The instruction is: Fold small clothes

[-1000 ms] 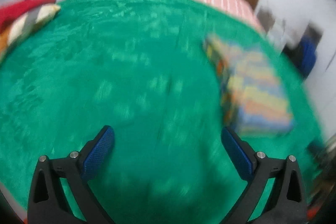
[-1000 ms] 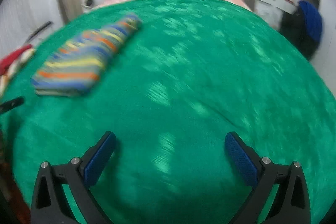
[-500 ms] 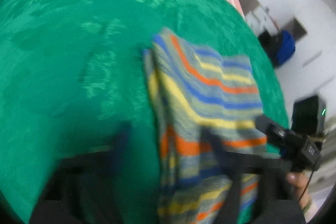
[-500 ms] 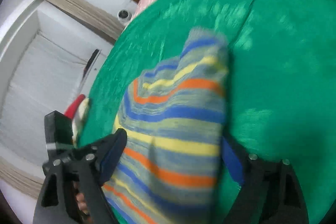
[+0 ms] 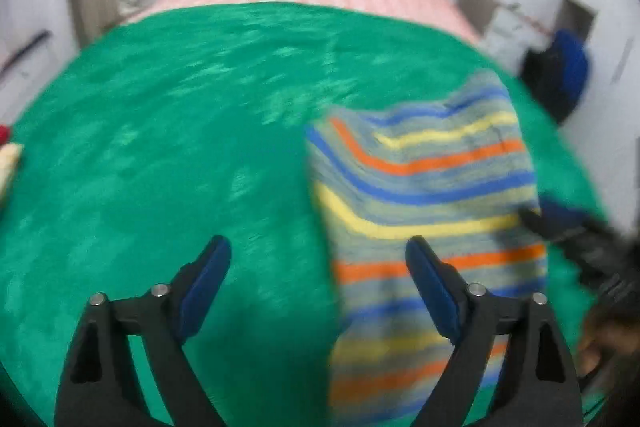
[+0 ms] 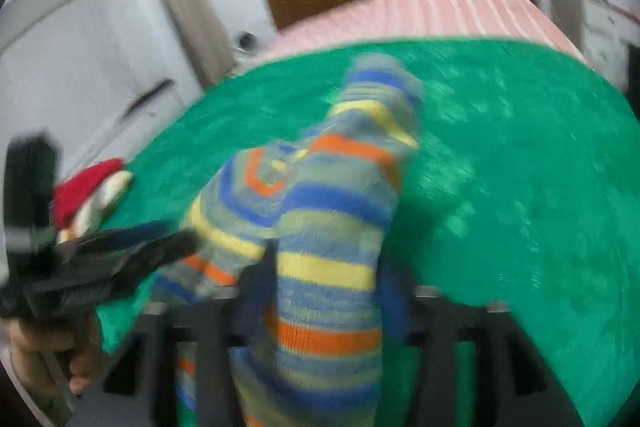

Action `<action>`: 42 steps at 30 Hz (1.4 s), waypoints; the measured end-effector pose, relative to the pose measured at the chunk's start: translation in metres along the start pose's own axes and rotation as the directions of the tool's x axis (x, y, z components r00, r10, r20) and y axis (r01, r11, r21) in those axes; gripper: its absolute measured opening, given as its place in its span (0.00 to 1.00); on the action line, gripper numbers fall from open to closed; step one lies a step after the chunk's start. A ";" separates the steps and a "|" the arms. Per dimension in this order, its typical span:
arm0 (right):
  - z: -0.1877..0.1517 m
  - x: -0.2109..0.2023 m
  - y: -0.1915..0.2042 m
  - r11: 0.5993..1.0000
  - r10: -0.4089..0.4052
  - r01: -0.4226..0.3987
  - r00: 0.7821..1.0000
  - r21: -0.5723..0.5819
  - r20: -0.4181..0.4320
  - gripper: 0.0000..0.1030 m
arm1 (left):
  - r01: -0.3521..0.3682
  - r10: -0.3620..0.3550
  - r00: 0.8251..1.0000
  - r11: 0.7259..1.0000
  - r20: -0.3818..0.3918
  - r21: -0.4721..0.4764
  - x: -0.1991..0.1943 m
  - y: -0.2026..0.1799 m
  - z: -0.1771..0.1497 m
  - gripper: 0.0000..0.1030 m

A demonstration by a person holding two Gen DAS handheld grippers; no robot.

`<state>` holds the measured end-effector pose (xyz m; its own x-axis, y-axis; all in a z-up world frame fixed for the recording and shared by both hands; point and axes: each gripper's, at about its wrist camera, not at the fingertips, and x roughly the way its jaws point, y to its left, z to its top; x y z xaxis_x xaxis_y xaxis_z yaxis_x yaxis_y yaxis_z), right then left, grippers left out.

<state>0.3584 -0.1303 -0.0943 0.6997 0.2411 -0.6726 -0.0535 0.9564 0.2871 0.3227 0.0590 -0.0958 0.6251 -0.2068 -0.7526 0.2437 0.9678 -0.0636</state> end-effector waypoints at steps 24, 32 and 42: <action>-0.122 -0.196 0.027 0.926 -0.304 0.348 0.916 -0.145 0.261 0.99 | -0.178 0.167 0.924 0.984 0.344 0.000 -0.178 -0.042 -0.083 1.00; -0.128 -0.240 0.035 0.980 -0.130 0.166 0.950 -0.109 0.284 0.99 | -0.226 0.204 0.897 0.974 0.392 0.011 -0.212 -0.055 -0.104 1.00; -0.128 -0.233 0.043 0.977 -0.173 0.187 0.976 -0.103 0.129 0.99 | -0.195 0.194 0.970 0.981 0.149 -0.004 -0.202 -0.061 -0.108 1.00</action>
<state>0.1015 -0.1240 -0.0127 0.7843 0.0483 -0.6185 0.0050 0.9964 0.0842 0.1013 0.0575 -0.0108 0.7640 -0.0346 -0.6443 0.1140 0.9901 0.0820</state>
